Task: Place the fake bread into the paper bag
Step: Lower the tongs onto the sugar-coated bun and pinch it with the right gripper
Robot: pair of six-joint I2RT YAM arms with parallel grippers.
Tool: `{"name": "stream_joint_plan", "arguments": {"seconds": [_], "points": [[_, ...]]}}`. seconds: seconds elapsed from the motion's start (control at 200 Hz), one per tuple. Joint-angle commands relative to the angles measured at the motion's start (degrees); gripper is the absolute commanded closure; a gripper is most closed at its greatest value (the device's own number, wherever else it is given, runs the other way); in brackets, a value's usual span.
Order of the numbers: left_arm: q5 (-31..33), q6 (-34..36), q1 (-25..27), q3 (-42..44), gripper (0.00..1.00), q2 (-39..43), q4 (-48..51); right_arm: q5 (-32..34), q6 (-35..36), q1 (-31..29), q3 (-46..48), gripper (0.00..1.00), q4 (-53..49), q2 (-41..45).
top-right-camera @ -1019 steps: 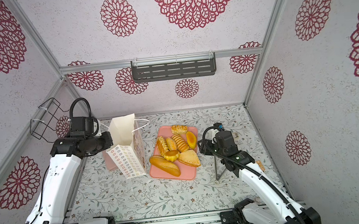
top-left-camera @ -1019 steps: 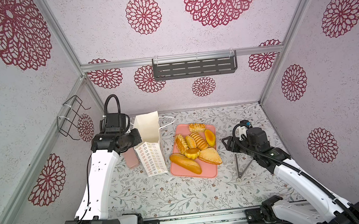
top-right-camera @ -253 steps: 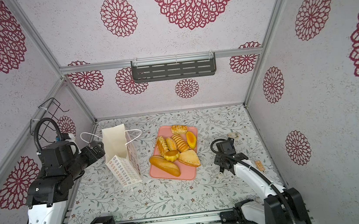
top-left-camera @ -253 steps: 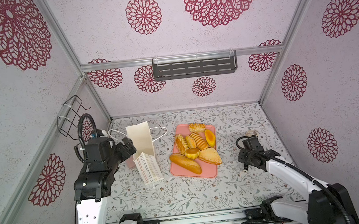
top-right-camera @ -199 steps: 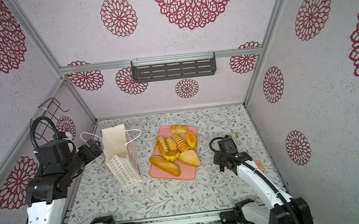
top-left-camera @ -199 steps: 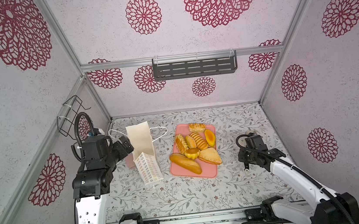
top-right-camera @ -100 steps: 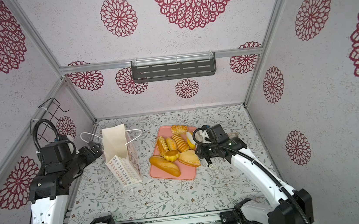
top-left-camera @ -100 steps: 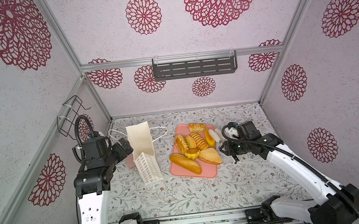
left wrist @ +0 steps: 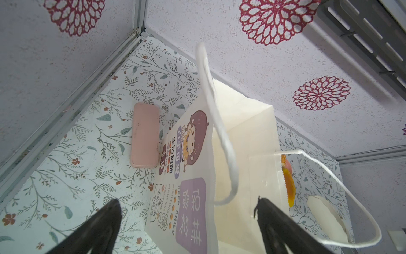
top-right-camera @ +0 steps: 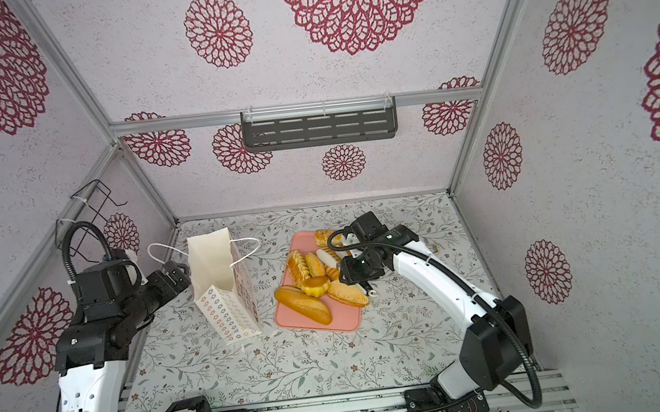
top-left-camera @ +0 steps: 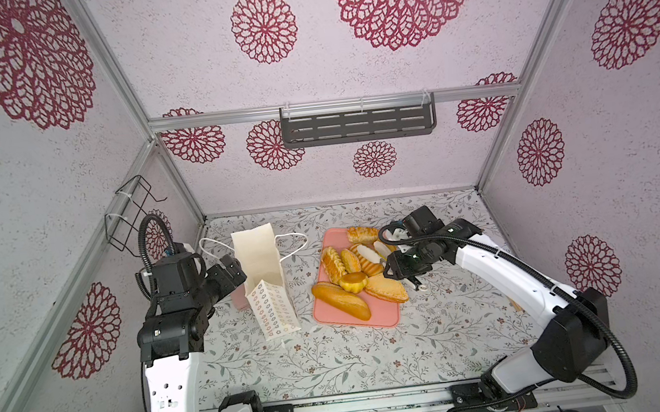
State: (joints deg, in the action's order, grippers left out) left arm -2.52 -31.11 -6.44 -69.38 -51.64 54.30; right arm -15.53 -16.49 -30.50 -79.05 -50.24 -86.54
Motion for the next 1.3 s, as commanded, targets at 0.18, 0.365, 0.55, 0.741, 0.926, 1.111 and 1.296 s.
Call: {"name": "stream_joint_plan", "arguments": {"seconds": [0.18, 0.365, 0.55, 0.741, 0.926, 1.111, 1.296], "points": [[-0.1, 0.4, -0.5, -0.2, 0.00, 0.5, -0.6, 3.1, 5.2, -1.2, -10.6, 0.47, -3.6, -8.9], [-0.2, 0.2, -0.5, 0.9, 0.00, 0.9, -0.9, 3.0, 7.1, -1.7, -16.1, 0.46, -6.2, -14.7], [-1.2, -0.2, -0.6, 1.8, 0.00, 0.8, -1.4, 3.3, 8.0, -2.2, -21.1, 0.45, -8.7, -19.0], [-1.4, -0.3, -0.6, 1.9, 0.00, 1.0, -1.5, 3.3, 8.5, -2.9, -23.7, 0.44, -10.3, -21.4], [-1.6, -0.2, -0.5, 2.1, 0.00, 0.9, -1.8, 3.2, 8.8, -3.8, -24.8, 0.46, -11.3, -22.7], [-1.7, -0.2, -0.6, 2.5, 0.00, 1.2, -1.9, 4.3, 8.7, -4.0, -25.0, 0.44, -12.1, -23.7], [-1.7, -0.2, -0.6, 2.5, 0.00, 1.4, -1.9, 5.0, 8.8, -4.0, -25.3, 0.43, -12.3, -24.5]]}}
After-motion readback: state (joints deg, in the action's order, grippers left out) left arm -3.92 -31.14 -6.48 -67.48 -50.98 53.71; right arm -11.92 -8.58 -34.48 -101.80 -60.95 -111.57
